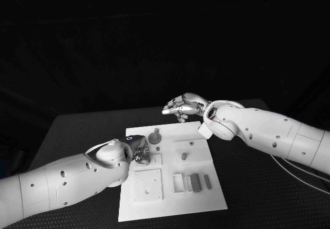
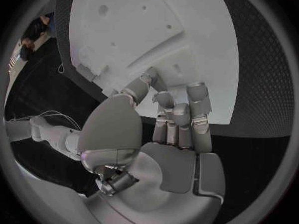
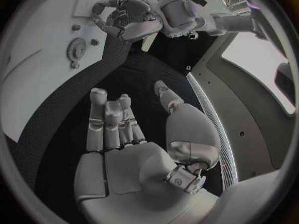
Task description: Assemble the parts on the task board
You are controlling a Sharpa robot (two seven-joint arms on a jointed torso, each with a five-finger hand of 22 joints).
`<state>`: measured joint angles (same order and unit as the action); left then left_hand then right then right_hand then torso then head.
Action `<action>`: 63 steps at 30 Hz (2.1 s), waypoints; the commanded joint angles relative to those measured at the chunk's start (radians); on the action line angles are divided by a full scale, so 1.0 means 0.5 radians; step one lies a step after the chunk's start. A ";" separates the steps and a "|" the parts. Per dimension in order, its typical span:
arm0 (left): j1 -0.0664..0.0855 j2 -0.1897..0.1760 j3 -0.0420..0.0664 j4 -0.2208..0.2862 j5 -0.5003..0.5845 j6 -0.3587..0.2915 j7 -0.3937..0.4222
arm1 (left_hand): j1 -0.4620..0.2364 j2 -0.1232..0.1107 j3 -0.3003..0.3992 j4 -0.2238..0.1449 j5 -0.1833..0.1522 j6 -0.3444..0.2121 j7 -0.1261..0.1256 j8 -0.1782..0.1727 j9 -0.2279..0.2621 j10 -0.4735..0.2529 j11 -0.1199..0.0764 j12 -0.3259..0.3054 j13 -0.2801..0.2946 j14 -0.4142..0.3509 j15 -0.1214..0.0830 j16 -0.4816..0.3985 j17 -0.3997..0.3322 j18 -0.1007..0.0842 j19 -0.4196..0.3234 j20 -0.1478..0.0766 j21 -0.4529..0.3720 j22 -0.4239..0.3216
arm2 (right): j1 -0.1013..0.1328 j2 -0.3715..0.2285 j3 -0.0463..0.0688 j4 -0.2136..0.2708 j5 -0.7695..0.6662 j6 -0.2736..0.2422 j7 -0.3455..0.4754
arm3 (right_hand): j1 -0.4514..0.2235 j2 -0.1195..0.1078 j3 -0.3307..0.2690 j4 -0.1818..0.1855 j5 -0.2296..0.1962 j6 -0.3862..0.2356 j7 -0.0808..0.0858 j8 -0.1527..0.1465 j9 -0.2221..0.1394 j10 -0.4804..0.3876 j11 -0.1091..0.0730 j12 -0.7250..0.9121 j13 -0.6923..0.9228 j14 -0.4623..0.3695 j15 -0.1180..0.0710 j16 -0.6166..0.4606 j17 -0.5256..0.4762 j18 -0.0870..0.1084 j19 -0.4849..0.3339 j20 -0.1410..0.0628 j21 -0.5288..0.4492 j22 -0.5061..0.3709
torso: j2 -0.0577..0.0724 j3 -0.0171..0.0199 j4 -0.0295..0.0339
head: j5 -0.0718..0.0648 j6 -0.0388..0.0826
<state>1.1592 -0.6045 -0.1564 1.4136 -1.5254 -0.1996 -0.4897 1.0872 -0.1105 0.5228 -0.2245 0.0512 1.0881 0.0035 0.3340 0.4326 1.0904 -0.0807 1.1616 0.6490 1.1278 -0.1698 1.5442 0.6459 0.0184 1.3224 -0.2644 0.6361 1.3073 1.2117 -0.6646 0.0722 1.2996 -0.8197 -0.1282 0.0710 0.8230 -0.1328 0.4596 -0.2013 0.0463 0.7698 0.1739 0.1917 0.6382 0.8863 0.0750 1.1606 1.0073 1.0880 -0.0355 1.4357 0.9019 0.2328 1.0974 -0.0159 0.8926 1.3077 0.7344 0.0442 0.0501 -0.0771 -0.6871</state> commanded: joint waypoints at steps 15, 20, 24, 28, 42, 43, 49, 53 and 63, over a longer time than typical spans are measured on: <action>-0.013 0.010 -0.008 0.002 0.003 0.046 0.016 | -0.073 -0.102 0.066 0.157 0.006 0.082 0.048 0.206 0.284 0.021 -0.002 -0.006 0.004 0.038 -0.036 0.007 0.005 0.064 0.005 -0.010 0.003 0.038 | -0.001 0.002 0.001 -0.002 -0.014 0.028 0.008 | -0.004 0.013 -0.012 -0.005 0.004 0.001 0.015 0.009 0.003 0.006 -0.012 0.007 -0.004 -0.006 -0.009 0.007 -0.004 0.058 0.011 -0.019 -0.011 0.020 | -0.001 0.0011 0.000 | -0.003 -0.003; -0.014 0.011 -0.008 0.004 0.003 0.036 0.018 | -0.070 -0.112 0.068 0.160 0.006 0.081 0.048 0.205 0.286 0.021 -0.003 -0.007 0.004 0.038 -0.036 0.006 0.005 0.064 0.005 -0.012 0.003 0.037 | -0.001 0.001 0.001 -0.003 -0.014 0.029 0.008 | -0.005 0.013 -0.012 -0.005 0.004 0.000 0.015 0.009 0.003 0.006 -0.012 0.007 -0.004 -0.006 -0.009 0.007 -0.004 0.058 0.011 -0.019 -0.011 0.020 | 0.000 0.0015 0.001 | -0.004 -0.005; -0.016 0.013 -0.008 0.006 0.003 0.023 0.020 | -0.065 -0.115 0.070 0.159 0.006 0.080 0.048 0.204 0.287 0.021 -0.003 -0.007 0.004 0.038 -0.036 0.005 0.005 0.065 0.005 -0.013 0.002 0.037 | -0.001 0.002 0.001 -0.002 -0.014 0.032 0.006 | -0.005 0.013 -0.012 -0.005 0.004 0.000 0.015 0.009 0.003 0.006 -0.012 0.007 -0.005 -0.006 -0.009 0.007 -0.004 0.058 0.011 -0.019 -0.011 0.020 | 0.000 0.0009 0.001 | -0.006 -0.004; -0.016 0.012 -0.008 0.005 0.000 0.030 0.024 | -0.031 -0.100 0.080 0.139 0.006 0.078 0.047 0.203 0.291 0.021 -0.004 -0.008 0.005 0.039 -0.038 0.004 0.006 0.065 0.006 -0.015 0.001 0.038 | -0.001 0.003 0.001 -0.002 -0.014 0.031 0.006 | -0.005 0.013 -0.012 -0.004 0.004 0.000 0.015 0.009 0.003 0.006 -0.012 0.007 -0.005 -0.007 -0.009 0.007 -0.004 0.058 0.011 -0.019 -0.011 0.020 | 0.000 0.0011 0.001 | -0.003 -0.003; -0.017 0.026 -0.009 -0.004 0.026 0.050 0.051 | -0.019 -0.130 0.068 0.116 0.005 0.069 0.051 0.197 0.295 0.015 0.000 -0.012 0.005 0.035 -0.034 -0.001 0.006 0.061 0.001 -0.013 -0.002 0.039 | -0.001 0.003 0.001 -0.002 -0.014 0.030 0.006 | -0.007 0.013 -0.012 -0.004 0.004 0.000 0.016 0.009 0.003 0.006 -0.012 0.008 -0.006 -0.007 -0.009 0.006 -0.005 0.058 0.011 -0.019 -0.012 0.020 | 0.000 0.0013 0.000 | -0.006 -0.008; -0.019 0.027 -0.009 -0.004 0.028 0.052 0.052 | -0.019 -0.134 0.067 0.116 0.005 0.068 0.051 0.196 0.295 0.015 0.000 -0.013 0.005 0.035 -0.034 -0.001 0.006 0.061 0.000 -0.013 -0.003 0.038 | -0.001 0.003 0.001 -0.003 -0.014 0.030 0.006 | -0.007 0.013 -0.012 -0.004 0.004 0.000 0.016 0.009 0.003 0.005 -0.012 0.008 -0.006 -0.007 -0.009 0.007 -0.005 0.058 0.011 -0.019 -0.012 0.020 | 0.000 0.0013 0.000 | -0.007 -0.008; -0.027 0.025 -0.009 0.008 0.029 0.042 0.035 | -0.019 -0.160 0.065 0.115 0.005 0.063 0.054 0.192 0.296 0.010 0.003 -0.016 0.005 0.031 -0.032 -0.005 0.006 0.060 -0.003 -0.014 -0.006 0.038 | -0.001 0.001 0.001 -0.003 -0.014 0.041 -0.001 | -0.007 0.013 -0.012 -0.004 0.004 0.000 0.016 0.009 0.003 0.005 -0.012 0.008 -0.007 -0.007 -0.009 0.007 -0.005 0.058 0.011 -0.019 -0.012 0.020 | 0.000 0.0002 0.001 | -0.008 -0.009; -0.027 0.021 -0.009 0.011 0.027 0.035 0.022 | -0.014 -0.177 0.065 0.111 0.003 0.054 0.057 0.187 0.297 0.004 0.006 -0.019 0.004 0.027 -0.030 -0.009 0.004 0.061 -0.006 -0.015 -0.010 0.036 | -0.001 0.000 0.001 -0.003 -0.014 0.045 -0.003 | -0.009 0.013 -0.013 -0.003 0.004 -0.001 0.016 0.008 0.003 0.005 -0.012 0.008 -0.007 -0.007 -0.009 0.006 -0.005 0.058 0.011 -0.019 -0.012 0.020 | 0.000 -0.0005 0.001 | -0.009 -0.006; -0.029 0.013 -0.009 0.017 0.026 0.028 0.006 | -0.029 -0.212 0.055 0.123 0.002 0.042 0.063 0.183 0.301 -0.004 0.011 -0.023 0.003 0.025 -0.025 -0.015 0.002 0.060 -0.006 -0.015 -0.018 0.033 | -0.002 -0.002 0.001 -0.005 -0.014 0.046 -0.003 | -0.011 0.012 -0.013 -0.002 0.004 -0.001 0.016 0.008 0.003 0.005 -0.012 0.009 -0.008 -0.007 -0.008 0.006 -0.005 0.058 0.011 -0.019 -0.013 0.020 | -0.001 -0.0008 0.002 | -0.012 -0.007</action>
<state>1.1528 -0.6008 -0.1554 1.4177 -1.5254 -0.2061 -0.4887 1.0714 -0.2051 0.5558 -0.1639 0.0570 1.0862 0.0054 0.3891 0.4571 1.0902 -0.0802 1.1536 0.6506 1.1350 -0.1734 1.5403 0.6477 0.0184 1.3239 -0.2696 0.6321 1.3075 1.2114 -0.6657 0.0722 1.2968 -0.8198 -0.1210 0.0662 0.8230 -0.1329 0.4596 -0.2013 0.0463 0.7698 0.1741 0.1917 0.6385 0.8864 0.0750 1.1596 1.0049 1.0887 -0.0356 1.4357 0.9002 0.2322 1.1015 -0.0164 0.8926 1.3074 0.7342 0.0440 0.0507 -0.0825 -0.6907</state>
